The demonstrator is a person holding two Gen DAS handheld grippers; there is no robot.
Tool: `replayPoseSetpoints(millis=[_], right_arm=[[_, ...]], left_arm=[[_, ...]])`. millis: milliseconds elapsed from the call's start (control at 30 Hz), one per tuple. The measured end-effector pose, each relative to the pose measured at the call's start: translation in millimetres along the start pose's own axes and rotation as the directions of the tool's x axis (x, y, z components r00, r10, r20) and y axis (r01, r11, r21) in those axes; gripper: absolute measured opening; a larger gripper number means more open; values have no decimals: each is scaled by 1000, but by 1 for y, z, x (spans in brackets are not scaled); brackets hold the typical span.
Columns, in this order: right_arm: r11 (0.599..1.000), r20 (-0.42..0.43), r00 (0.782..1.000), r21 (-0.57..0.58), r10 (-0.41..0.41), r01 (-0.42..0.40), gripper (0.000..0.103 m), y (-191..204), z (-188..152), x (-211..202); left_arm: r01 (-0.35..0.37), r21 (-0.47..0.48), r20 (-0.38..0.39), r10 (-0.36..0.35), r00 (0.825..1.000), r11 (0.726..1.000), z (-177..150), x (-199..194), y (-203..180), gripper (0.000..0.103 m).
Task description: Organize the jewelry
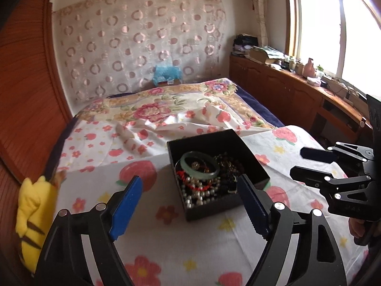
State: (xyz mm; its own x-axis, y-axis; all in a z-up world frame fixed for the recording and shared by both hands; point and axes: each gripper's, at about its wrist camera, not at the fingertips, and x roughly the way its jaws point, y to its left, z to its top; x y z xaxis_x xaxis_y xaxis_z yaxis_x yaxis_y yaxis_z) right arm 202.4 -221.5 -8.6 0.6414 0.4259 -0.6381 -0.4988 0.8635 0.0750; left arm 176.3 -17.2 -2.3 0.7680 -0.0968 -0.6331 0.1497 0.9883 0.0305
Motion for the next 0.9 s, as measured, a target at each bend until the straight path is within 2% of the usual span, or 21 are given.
replayPoseSetpoints(millis=[100,133,167,233,367,467,733,900], right_arm=[[1000,19,1000,6,-6,6,66,5,-5,-12],[1000,27,1000,10,-1,1,68,8,-7,-18],[1000,33,999,10,-3,2,70,9,-8,-23],[1000,53,998,5,-14,14,74,14,-10,-36],[999,106,994,7,-41,40,93,20,-12,-63],[998,138,988,9,-69,68,98,25,-13,-81],[990,205,970,77,-131,117,100,33,-22,-118],[985,233,960,112,-154,131,100,35,-30,-126]], left_arm=[[-23,-22,8,23,1000,1000,-7,-19,-1,80],[-25,-29,14,25,1000,999,-8,-25,-1,93],[-24,-32,26,25,999,999,-10,-31,-2,96],[-27,-28,45,28,999,999,-13,-46,-7,96],[-44,-29,83,46,995,999,-14,-71,-13,96],[-56,-36,95,59,994,998,-15,-86,-17,96],[-58,-73,131,67,989,996,-25,-115,-21,96],[-76,-95,131,88,988,993,-34,-121,-19,96]])
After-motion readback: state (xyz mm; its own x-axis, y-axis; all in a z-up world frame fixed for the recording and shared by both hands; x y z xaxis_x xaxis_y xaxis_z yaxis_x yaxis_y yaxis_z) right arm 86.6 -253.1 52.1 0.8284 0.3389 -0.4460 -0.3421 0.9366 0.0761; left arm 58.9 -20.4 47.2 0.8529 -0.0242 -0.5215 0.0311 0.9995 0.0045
